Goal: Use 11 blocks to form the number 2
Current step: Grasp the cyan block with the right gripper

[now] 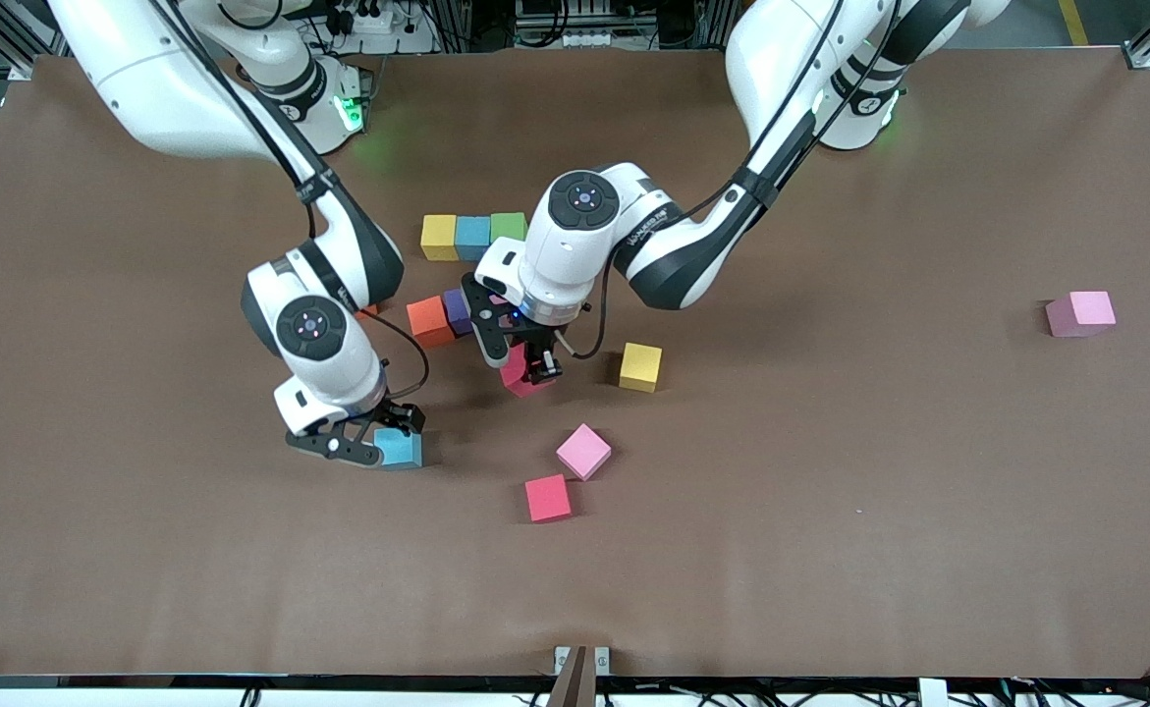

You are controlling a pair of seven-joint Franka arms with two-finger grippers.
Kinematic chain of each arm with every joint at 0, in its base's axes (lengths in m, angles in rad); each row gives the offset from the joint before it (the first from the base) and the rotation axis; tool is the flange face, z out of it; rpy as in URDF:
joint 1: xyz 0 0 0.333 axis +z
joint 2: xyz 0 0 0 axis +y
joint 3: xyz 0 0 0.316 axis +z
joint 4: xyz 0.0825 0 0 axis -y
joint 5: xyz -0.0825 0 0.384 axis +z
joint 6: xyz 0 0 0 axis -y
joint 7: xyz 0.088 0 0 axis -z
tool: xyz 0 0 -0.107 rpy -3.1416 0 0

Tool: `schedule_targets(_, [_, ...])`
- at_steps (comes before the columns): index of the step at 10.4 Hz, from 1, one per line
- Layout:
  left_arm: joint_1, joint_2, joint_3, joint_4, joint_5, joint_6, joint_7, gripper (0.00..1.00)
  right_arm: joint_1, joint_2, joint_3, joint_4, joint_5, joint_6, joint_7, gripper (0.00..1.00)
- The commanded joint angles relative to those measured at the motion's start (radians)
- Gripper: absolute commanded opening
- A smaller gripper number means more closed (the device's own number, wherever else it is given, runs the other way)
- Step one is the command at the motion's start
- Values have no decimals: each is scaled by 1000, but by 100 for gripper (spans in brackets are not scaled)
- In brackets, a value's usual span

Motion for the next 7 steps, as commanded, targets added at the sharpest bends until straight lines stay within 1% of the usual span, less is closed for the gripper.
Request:
schedule_targets(1, [5, -23, 15, 0, -8, 3, 4, 0, -21, 53, 9, 49, -8, 9, -120, 100])
schedule_targets(2, [11, -38, 12, -11, -8, -32, 20, 0, -29, 59, 7, 45, 27, 50, -144, 100])
schedule_targets(4, [40, -87, 5, -11, -17, -187, 122, 0, -35, 73, 7, 43, 95, 81, -173, 100])
schedule_targets(7, [52, -161, 4, -14, -31, -403, 295, 0, -31, 94, 7, 37, 106, 104, -171, 100])
